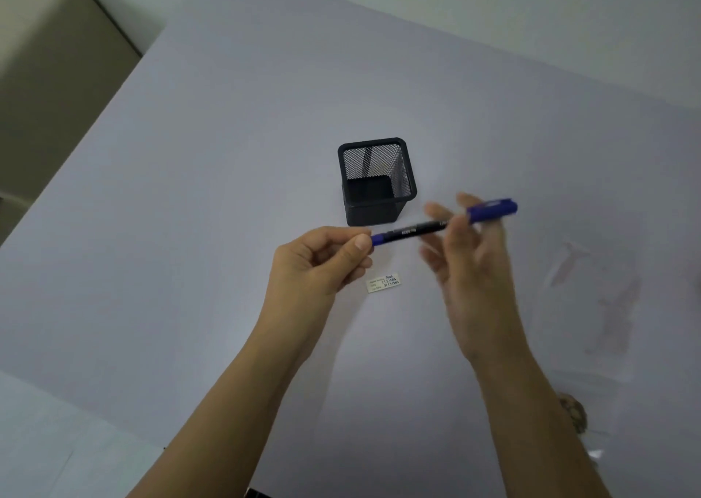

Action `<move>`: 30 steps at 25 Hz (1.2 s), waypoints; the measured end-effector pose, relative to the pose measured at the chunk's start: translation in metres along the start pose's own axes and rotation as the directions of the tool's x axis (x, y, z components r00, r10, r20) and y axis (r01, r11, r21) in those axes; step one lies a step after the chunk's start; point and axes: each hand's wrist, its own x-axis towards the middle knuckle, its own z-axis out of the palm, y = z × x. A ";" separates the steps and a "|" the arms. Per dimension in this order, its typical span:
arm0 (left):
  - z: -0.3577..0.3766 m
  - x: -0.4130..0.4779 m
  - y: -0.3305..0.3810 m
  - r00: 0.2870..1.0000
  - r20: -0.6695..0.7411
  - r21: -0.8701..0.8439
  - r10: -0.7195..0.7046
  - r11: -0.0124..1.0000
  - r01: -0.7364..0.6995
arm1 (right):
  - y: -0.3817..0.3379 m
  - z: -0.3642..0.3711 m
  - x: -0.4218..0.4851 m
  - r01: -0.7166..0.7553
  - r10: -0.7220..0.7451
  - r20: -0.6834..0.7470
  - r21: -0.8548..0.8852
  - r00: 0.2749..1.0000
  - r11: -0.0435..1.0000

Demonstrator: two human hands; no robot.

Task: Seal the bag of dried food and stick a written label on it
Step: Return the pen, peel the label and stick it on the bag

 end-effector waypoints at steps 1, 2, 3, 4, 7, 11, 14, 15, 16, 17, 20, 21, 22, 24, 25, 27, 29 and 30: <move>0.002 0.003 0.007 0.999 0.009 -0.011 0.050 0.999 -0.050 | -0.010 -0.001 0.008 0.069 -0.067 -0.044 0.029 0.997 0.997; 0.003 0.008 0.014 0.995 0.021 -0.005 0.102 0.995 -0.102 | -0.021 -0.002 0.017 0.154 -0.150 -0.081 0.035 0.985 0.988; 0.004 0.013 0.019 0.988 0.031 0.015 0.153 0.988 -0.153 | -0.031 -0.002 0.026 0.247 -0.247 -0.101 -0.011 0.964 0.969; 0.005 0.020 0.024 0.980 0.025 0.072 0.199 0.977 -0.200 | -0.040 0.000 0.036 0.340 -0.350 -0.089 -0.109 0.933 0.934; 0.005 0.047 0.032 0.950 -0.069 0.510 0.305 0.829 -0.229 | -0.041 0.013 0.067 0.506 -0.552 0.037 -0.454 0.833 0.734; 0.007 0.071 0.020 0.953 -0.033 0.712 0.300 0.676 -0.189 | 0.003 0.032 0.085 0.520 -0.445 0.317 -0.713 0.838 0.471; 0.007 0.076 0.012 0.949 0.018 0.704 0.314 0.670 -0.235 | 0.027 0.030 0.087 0.469 -0.462 0.275 -0.796 0.843 0.382; 0.007 0.076 0.011 0.947 0.019 0.706 0.321 0.666 -0.240 | 0.029 0.030 0.089 0.449 -0.468 0.251 -0.811 0.847 0.376; 0.007 0.076 0.011 0.945 0.016 0.710 0.326 0.662 -0.240 | 0.029 0.030 0.090 0.432 -0.462 0.241 -0.824 0.854 0.367; 0.007 0.076 0.011 0.944 0.005 0.710 0.331 0.663 -0.236 | 0.029 0.030 0.092 0.415 -0.442 0.237 -0.834 0.865 0.365; -0.005 0.069 0.004 0.906 -0.121 0.645 0.407 0.725 -0.240 | 0.026 0.010 0.089 0.323 -0.391 0.123 -0.803 0.912 0.500; -0.012 0.063 -0.002 0.874 -0.200 0.606 0.444 0.757 -0.246 | 0.029 -0.002 0.082 0.294 -0.383 0.078 -0.784 0.920 0.546; -0.020 0.057 -0.013 0.846 -0.267 0.585 0.462 0.776 -0.239 | 0.037 -0.015 0.073 0.281 -0.366 0.069 -0.777 0.928 0.563; -0.030 0.045 -0.042 0.860 -0.268 0.620 0.433 0.761 -0.190 | 0.055 -0.037 0.052 0.288 -0.237 0.185 -0.793 0.954 0.537; -0.031 0.040 -0.058 0.896 -0.184 0.667 0.405 0.721 -0.189 | 0.064 -0.043 0.041 0.300 -0.131 0.271 -0.812 0.954 0.502; -0.027 0.033 -0.086 0.931 0.065 0.792 0.360 0.549 -0.268 | 0.078 -0.048 0.029 0.367 0.015 0.396 -0.863 0.918 0.348; -0.021 0.032 -0.104 0.900 0.256 0.882 0.352 0.295 -0.366 | 0.082 -0.049 0.025 0.416 0.023 0.432 -0.879 0.901 0.234; -0.019 0.034 -0.108 0.889 0.291 0.894 0.354 0.229 -0.384 | 0.081 -0.048 0.024 0.415 0.006 0.427 -0.882 0.904 0.226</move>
